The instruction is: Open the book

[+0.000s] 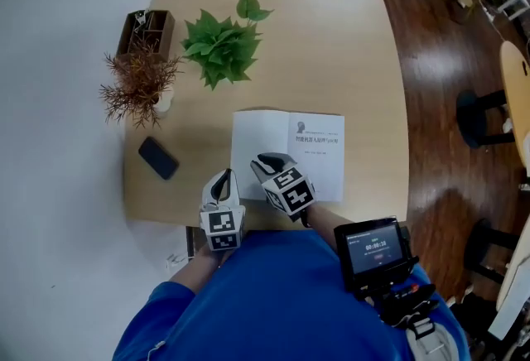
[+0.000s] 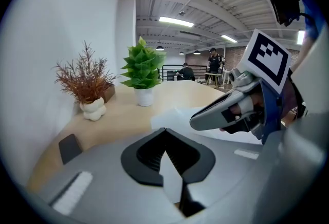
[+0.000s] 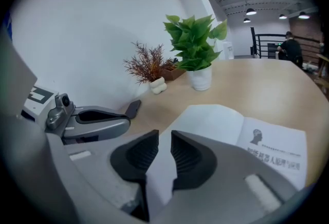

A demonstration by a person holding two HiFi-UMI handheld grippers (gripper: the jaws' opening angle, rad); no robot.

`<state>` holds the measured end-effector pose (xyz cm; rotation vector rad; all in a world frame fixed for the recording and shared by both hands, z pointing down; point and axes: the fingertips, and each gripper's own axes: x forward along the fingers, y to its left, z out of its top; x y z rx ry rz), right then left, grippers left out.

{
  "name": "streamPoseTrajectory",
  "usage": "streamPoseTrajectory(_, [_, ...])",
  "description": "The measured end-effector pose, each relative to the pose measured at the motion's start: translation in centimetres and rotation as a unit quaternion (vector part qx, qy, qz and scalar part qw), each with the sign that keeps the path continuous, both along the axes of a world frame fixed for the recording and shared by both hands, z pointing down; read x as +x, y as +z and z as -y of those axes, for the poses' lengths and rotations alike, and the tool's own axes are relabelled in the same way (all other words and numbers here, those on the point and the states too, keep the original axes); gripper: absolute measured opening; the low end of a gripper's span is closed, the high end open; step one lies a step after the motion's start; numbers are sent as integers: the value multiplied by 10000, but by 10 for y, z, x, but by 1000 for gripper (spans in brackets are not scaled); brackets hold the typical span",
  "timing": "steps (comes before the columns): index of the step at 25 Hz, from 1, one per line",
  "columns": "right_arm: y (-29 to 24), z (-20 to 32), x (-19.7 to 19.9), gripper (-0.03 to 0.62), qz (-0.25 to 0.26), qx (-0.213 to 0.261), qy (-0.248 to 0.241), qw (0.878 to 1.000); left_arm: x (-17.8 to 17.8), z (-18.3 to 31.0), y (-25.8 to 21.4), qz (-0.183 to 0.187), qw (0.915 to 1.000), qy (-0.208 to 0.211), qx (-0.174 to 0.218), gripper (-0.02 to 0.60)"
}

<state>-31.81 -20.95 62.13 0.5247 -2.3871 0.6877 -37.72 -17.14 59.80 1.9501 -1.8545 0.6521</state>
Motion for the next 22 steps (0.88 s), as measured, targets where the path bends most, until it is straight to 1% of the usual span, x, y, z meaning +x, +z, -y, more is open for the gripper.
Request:
streamPoseTrajectory(7, [-12, 21, 67, 52, -241, 459, 787, 9955, 38, 20, -5, -63, 9982, 586, 114, 8])
streamPoseTrajectory(11, [-25, 24, 101, 35, -311, 845, 1028, 9906, 64, 27, -13, -76, 9964, 809, 236, 8])
streamPoseTrajectory(15, [-40, 24, 130, 26, -248, 1146, 1137, 9866, 87, 28, -24, -46, 9958, 835, 374, 8])
streamPoseTrajectory(19, [-53, 16, 158, 20, -177, 1322, 1100, 9849, 106, 25, -36, 8, 9961, 731, 487, 8])
streamPoseTrajectory(22, [-65, 10, 185, 14, -109, 1529, 1113, 9819, 128, 19, -44, 39, 9962, 685, 542, 8])
